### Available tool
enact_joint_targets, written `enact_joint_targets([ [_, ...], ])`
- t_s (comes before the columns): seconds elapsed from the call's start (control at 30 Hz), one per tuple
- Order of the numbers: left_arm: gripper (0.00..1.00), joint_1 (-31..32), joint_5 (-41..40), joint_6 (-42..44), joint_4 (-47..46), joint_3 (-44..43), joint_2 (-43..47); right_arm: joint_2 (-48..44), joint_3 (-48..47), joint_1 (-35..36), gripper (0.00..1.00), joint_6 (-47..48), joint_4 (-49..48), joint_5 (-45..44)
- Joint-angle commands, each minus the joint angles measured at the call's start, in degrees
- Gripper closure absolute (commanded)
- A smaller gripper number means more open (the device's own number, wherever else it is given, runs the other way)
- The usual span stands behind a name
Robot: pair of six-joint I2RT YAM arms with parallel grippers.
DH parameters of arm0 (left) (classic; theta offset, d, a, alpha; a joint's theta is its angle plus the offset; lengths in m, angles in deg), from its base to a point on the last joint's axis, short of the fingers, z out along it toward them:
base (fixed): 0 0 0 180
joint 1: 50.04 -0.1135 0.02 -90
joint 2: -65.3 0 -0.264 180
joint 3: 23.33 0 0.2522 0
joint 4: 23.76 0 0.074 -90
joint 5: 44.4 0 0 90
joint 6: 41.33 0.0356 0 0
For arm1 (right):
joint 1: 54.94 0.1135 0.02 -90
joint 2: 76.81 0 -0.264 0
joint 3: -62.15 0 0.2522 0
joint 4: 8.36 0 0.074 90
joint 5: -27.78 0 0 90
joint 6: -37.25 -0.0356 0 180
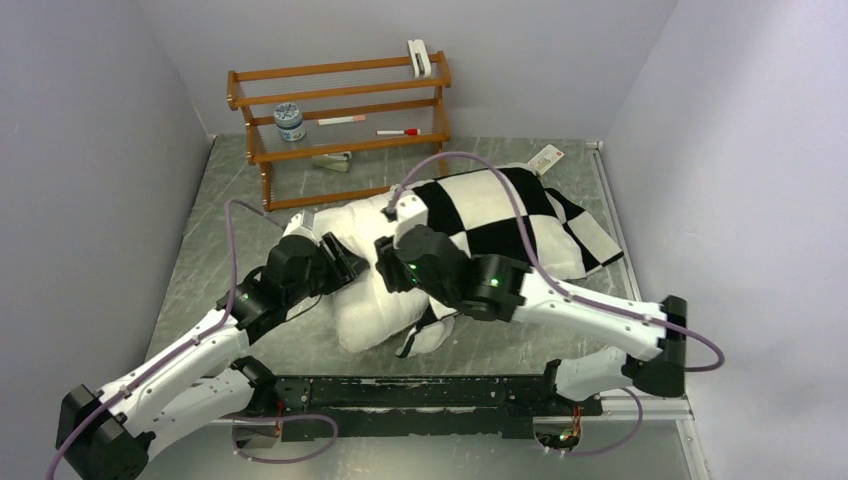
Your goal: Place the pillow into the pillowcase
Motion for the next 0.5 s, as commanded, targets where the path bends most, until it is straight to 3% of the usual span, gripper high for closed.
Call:
enact_joint_targets([
  [0.0,0.39,0.6,-3.3,3.4,3.3,-4.0,2.5,7.3,-4.8,-1.4,0.56,8.9,1.5,-8.1],
  [0.17,0.36,0.6,-5.6,5.3,8.7,-4.6,4.1,11.7,-6.7,-9.3,0.57,12.7,1.4,-6.7],
  [0.47,0.35,0.6,-5.9,7.8,10.8,-4.8,3.3,9.7,-2.0,-17.7,0.58,15.3,-2.5,-2.3],
])
